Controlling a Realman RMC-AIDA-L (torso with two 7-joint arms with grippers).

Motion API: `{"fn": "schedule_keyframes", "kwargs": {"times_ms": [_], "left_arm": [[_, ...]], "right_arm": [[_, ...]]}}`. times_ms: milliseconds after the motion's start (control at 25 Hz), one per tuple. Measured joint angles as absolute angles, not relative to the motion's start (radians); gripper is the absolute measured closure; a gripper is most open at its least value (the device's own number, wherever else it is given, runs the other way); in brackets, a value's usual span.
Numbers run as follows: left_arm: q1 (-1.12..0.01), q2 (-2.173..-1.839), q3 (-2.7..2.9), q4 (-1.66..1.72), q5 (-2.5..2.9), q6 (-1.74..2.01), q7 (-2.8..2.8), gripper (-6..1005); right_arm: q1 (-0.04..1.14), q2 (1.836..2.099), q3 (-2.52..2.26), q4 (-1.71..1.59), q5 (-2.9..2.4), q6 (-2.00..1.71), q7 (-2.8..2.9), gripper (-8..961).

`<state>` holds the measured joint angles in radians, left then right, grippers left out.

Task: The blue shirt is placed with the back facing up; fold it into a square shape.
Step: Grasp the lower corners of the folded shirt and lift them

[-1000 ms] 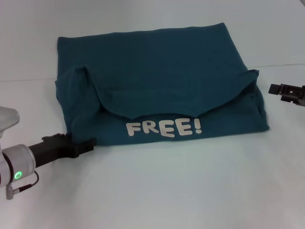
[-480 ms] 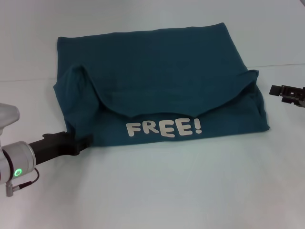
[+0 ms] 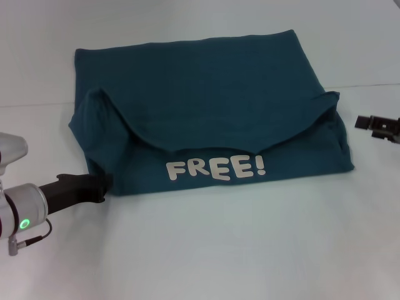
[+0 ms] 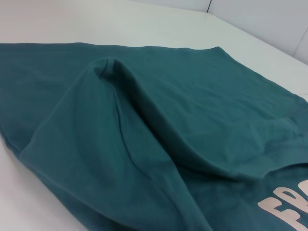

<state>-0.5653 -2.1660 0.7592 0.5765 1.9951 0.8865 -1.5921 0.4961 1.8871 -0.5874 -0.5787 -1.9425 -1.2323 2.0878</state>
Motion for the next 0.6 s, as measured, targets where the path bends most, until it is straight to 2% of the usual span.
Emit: {"fn": "schedule_keyframes", "kwargs": {"times_ms": [360,600], "left_arm": [[-0.567,-2.165,0.755,0.591,1.996,0.889,-1.601,997],[-0.565,-2.164,0.758,0.602,1.996,0.893,-1.61,1000]], "right_arm": [[0.51,1.888,-0.589,-0.572,-2.11,-1.168,2.128,208],[0.517,1.91,-0.594,-0.57,-2.134,-1.134,2.126,208]]}}
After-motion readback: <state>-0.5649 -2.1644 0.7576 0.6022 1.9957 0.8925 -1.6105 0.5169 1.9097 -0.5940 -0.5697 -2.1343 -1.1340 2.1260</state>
